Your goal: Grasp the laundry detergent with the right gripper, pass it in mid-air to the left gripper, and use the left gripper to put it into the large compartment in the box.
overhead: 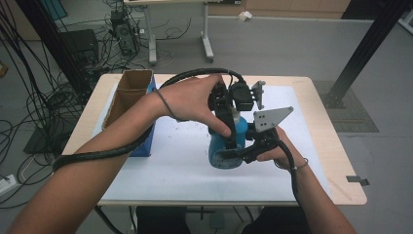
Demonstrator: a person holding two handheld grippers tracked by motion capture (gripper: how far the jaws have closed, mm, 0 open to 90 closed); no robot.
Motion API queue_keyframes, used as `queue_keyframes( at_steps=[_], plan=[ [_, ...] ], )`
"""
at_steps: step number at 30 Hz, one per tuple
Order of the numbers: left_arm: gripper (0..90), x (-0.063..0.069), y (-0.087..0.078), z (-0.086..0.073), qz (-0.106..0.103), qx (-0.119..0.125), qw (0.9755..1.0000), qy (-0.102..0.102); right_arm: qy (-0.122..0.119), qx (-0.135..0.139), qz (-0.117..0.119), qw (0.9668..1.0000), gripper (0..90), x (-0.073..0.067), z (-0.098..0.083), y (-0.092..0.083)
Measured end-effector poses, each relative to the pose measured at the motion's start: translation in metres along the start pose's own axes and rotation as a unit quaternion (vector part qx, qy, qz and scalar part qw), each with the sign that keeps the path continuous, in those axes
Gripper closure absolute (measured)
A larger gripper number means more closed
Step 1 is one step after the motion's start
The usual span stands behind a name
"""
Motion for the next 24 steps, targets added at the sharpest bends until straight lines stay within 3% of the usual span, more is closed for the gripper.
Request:
queue_keyframes(
  at_steps=[24],
  plan=[
    [9.1,-0.0019,-0.0006,-0.0008,0.001,0.0,1.0,-0.002,0.002,0.001,0.002,1.0,44.1,0.002,-0.0003,0.0008]
  ],
)
Point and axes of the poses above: each handheld gripper's, and its own axes: y roughly forward along the jaws, z roughly out of its top, x roughly to its right, the point moved 4 cm from there along y, roughly forward along the jaws, and after that the axes turned 15 degrees about x, right-handed, at the moved point
